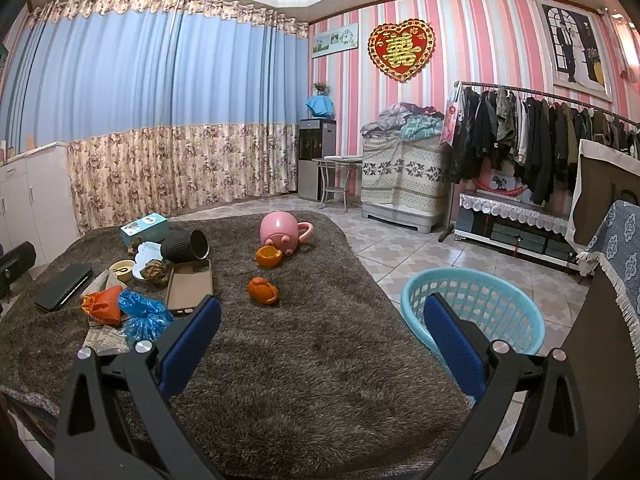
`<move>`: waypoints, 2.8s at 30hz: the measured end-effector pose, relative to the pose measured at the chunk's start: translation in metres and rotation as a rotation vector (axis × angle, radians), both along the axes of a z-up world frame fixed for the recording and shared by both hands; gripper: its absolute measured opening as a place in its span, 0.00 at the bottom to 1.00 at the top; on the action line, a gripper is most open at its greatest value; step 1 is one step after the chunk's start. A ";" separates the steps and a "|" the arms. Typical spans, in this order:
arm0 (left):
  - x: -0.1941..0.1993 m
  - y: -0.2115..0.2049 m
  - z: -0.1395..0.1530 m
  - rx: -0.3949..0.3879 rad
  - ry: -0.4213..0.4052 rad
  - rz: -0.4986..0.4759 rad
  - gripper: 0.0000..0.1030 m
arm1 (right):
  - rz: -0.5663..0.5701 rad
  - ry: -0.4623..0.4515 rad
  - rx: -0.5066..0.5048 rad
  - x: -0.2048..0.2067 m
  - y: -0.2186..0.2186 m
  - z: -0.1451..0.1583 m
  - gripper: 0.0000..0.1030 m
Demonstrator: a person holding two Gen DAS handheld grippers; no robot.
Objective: Collect trash
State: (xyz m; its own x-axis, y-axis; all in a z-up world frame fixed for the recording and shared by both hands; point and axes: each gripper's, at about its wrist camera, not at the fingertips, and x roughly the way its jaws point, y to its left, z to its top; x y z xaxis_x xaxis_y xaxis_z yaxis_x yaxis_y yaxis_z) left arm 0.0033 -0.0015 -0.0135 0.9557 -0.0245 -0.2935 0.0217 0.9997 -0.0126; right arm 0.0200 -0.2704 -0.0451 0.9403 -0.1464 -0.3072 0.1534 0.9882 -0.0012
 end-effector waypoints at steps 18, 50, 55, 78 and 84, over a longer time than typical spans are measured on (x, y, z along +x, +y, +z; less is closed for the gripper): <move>-0.001 -0.001 0.000 -0.001 0.002 0.001 0.95 | 0.000 0.001 0.000 0.000 0.000 -0.001 0.96; 0.006 0.043 0.009 -0.027 0.018 0.048 0.95 | 0.009 0.078 -0.016 0.006 0.012 -0.016 0.96; 0.008 0.057 0.007 -0.006 0.030 0.064 0.95 | 0.014 0.153 -0.011 0.013 0.016 -0.024 0.96; 0.044 0.173 -0.038 -0.028 0.165 0.192 0.95 | 0.322 0.308 -0.112 0.109 0.150 -0.058 0.80; 0.046 0.152 -0.046 -0.028 0.193 0.164 0.95 | 0.420 0.379 -0.038 0.127 0.152 -0.072 0.30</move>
State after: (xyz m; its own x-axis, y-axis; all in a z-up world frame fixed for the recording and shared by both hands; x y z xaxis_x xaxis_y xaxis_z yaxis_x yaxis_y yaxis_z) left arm 0.0495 0.1503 -0.0598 0.8737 0.1154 -0.4726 -0.1459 0.9889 -0.0283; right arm 0.1466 -0.1187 -0.1176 0.7451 0.1983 -0.6368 -0.2706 0.9625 -0.0168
